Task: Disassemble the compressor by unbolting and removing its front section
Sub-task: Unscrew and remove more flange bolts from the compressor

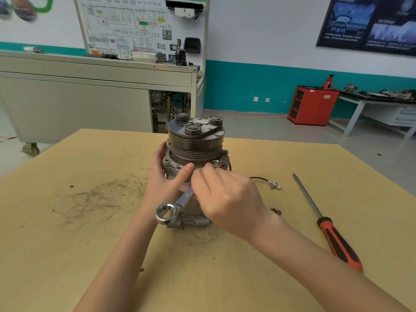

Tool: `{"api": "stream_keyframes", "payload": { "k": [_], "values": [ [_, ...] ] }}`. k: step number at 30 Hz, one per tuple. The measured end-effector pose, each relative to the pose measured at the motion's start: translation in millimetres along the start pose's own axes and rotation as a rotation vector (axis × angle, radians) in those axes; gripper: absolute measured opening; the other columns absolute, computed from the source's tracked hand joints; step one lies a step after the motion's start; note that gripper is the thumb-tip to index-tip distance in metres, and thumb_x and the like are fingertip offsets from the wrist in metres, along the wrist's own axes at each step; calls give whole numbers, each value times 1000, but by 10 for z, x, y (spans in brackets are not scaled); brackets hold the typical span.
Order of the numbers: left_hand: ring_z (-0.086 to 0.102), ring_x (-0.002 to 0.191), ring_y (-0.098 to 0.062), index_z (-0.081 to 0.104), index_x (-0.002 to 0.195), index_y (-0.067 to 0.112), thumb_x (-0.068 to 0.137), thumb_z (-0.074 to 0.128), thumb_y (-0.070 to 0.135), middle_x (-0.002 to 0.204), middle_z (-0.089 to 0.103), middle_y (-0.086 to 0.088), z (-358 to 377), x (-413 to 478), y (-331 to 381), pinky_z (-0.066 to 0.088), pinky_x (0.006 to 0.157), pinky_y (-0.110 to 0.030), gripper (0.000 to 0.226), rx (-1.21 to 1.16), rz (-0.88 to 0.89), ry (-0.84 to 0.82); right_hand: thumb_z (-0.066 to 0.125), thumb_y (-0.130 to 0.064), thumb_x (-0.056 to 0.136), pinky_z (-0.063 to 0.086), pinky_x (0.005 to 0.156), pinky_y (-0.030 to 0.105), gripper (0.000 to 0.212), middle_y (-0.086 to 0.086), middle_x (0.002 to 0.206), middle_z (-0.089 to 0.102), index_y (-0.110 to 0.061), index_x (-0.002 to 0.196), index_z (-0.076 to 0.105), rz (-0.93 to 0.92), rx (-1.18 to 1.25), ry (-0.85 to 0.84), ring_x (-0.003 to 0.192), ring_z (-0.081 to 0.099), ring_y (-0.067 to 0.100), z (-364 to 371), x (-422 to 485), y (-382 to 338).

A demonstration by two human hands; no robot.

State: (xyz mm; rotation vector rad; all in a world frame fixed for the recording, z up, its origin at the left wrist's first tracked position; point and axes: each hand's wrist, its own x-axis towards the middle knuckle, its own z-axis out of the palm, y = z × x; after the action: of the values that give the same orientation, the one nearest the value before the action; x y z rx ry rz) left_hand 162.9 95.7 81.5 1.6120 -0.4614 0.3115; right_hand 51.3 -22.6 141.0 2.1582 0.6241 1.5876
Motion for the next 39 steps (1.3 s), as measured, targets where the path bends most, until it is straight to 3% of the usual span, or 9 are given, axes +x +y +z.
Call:
{"api": "stream_keyframes", "payload": {
  "k": [5,8,10,12,21,25,28,35,39],
  "values": [
    [47,121,5,30,147,24,71,71,56,137,45,14,-28,-26,1,36,98,-10,92,15,-10,2,60,-19,92,45,47,25,26,7,66,64,-7,70,67,102,283,79,54,59,18,81,-163,193],
    [43,115,21,29,147,29,68,68,64,137,44,19,-37,-56,34,34,90,1,95,7,-26,-12,48,-11,94,56,75,30,22,10,92,71,-6,86,67,640,1105,60,88,68,21,90,-418,420],
    [40,109,29,30,146,30,66,64,60,134,45,20,-37,-57,34,33,85,6,92,4,-24,-3,40,-7,95,56,77,34,28,13,100,71,-7,85,66,1065,1626,5,93,68,28,161,-504,588],
    [41,107,30,31,145,30,65,64,59,133,46,20,-27,-54,31,34,84,7,91,-14,-25,5,32,-5,98,56,71,32,39,17,99,70,-7,79,67,1279,1924,-58,85,70,30,302,-507,731],
    [42,112,25,32,145,30,68,68,55,132,46,21,-25,-42,-12,36,86,5,88,-32,-19,20,27,-11,100,55,53,21,33,13,79,71,-7,79,53,1537,2269,-123,58,67,14,754,-373,853],
    [43,114,23,32,143,31,72,73,53,132,47,23,-19,-35,-15,37,87,3,85,-31,-16,19,34,-15,99,55,56,21,33,14,80,71,-6,78,58,1523,2185,33,63,69,16,665,-334,894],
    [43,111,25,33,144,30,69,71,54,128,46,30,-16,-47,2,36,85,4,87,-47,-11,14,42,-28,96,56,55,22,33,13,73,72,-4,79,59,1406,1808,137,61,69,18,509,-224,926],
    [43,110,26,33,146,25,74,70,47,127,48,27,-4,-44,-16,36,83,5,84,-43,-13,31,55,-25,89,53,44,35,29,11,59,65,-2,74,66,553,822,122,49,64,16,103,74,657],
    [44,111,24,34,146,23,72,72,51,128,46,29,4,-47,-8,36,87,3,88,-21,-13,27,59,-26,87,43,37,26,34,8,55,57,2,68,65,191,366,71,41,54,19,90,150,379]
  ]
}}
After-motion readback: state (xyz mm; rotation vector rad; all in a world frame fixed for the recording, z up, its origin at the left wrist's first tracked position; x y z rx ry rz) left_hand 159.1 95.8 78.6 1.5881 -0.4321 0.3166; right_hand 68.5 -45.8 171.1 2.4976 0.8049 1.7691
